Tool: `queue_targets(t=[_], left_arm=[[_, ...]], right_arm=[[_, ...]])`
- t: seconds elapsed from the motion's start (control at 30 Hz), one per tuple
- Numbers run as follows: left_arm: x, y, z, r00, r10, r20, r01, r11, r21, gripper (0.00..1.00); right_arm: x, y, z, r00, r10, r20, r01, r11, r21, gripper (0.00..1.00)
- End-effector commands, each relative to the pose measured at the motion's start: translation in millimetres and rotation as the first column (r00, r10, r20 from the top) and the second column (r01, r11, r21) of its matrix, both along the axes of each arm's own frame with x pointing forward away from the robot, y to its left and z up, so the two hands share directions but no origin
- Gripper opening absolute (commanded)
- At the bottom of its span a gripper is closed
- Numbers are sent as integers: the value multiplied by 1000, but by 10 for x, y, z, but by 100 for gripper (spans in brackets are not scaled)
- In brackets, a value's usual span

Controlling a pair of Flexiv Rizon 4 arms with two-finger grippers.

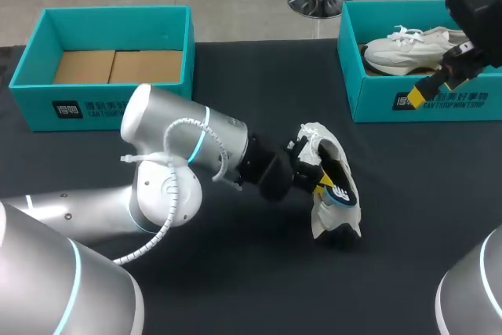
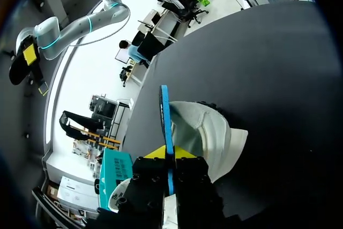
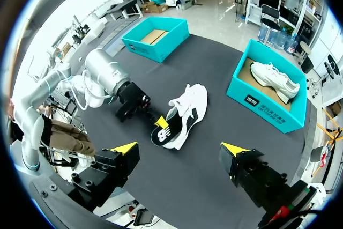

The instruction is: Take the shoe out of the shoebox, open the shoe tongue, remove and reinsert the insole, then place the shoe into the shoebox

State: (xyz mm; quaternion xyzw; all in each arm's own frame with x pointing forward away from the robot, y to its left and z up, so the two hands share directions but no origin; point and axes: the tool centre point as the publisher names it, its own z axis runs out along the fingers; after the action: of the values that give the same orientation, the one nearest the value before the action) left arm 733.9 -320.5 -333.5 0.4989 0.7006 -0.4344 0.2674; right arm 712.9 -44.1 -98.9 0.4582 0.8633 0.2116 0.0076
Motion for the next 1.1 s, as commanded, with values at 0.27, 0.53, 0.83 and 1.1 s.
queue_targets(t=[0.27, 0.53, 0.83, 1.1], left_arm=[[172, -83, -60, 999, -1, 54, 0, 1000, 17, 0], [252, -76, -88, 996, 5, 87, -7, 1000, 25, 0], [155, 14, -75, 998, -12, 59, 11, 1000, 19, 5], [48, 83, -44, 998, -25, 53, 24, 1000, 19, 82]], right_arm=[[25, 12, 1, 1000, 0, -5, 0, 1000, -2, 100], [25, 12, 1, 1000, 0, -5, 0, 1000, -2, 100], [25, 12, 1, 1000, 0, -5, 0, 1000, -2, 100], [25, 12, 1, 1000, 0, -5, 0, 1000, -2, 100]])
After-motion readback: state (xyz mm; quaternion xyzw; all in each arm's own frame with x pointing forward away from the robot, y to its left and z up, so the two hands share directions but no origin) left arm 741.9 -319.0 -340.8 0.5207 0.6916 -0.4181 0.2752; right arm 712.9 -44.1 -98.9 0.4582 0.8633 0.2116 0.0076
